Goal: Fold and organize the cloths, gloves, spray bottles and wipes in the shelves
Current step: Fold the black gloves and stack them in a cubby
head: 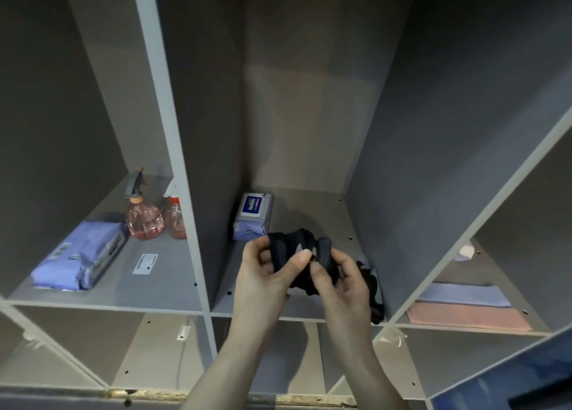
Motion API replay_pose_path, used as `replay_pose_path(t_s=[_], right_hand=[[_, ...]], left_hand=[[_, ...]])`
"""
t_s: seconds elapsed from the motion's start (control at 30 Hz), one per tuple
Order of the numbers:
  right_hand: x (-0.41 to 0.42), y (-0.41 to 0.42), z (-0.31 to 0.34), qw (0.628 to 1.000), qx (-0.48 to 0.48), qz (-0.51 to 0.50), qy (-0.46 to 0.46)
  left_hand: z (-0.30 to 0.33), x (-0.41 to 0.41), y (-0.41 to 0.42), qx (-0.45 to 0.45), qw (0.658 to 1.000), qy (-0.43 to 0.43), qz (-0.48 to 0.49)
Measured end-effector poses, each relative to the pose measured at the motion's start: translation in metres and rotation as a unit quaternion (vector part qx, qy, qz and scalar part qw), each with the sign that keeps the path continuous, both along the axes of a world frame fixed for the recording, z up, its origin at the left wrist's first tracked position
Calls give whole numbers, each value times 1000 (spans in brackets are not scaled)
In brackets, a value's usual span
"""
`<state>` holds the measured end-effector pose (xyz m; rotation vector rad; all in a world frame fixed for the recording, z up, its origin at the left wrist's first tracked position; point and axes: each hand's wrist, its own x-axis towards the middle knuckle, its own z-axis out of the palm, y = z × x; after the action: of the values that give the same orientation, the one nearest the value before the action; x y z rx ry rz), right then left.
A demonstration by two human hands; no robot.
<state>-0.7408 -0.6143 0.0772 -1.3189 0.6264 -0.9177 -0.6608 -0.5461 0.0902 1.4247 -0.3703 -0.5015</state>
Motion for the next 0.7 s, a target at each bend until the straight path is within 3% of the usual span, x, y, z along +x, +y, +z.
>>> replay_pose_path(t_s=[0.17,0.3,0.43,0.5,0.57,0.63,0.7], right_hand=[[0,-1,-1,998,50,-23,-44],[-1,5,3,999,-33,5,8],[-2,2,11,991,-117,-59,40],[-3,-2,15,998,-59,-36,0],[-4,-6,18,995,71,23,-59],[-5,-7,20,965,209,108,-113],[-7,-5,20,930,301,169,-129]], left_hand=[[2,6,9,17,998,21,-58],[4,6,7,-19,998,28,-50],[9,4,6,-95,994,56,-10],[12,5,7,-139,979,143,-29],[15,9,5,-189,941,275,-57],[15,12,2,-228,896,374,-76],[15,13,1,-246,875,409,-84]])
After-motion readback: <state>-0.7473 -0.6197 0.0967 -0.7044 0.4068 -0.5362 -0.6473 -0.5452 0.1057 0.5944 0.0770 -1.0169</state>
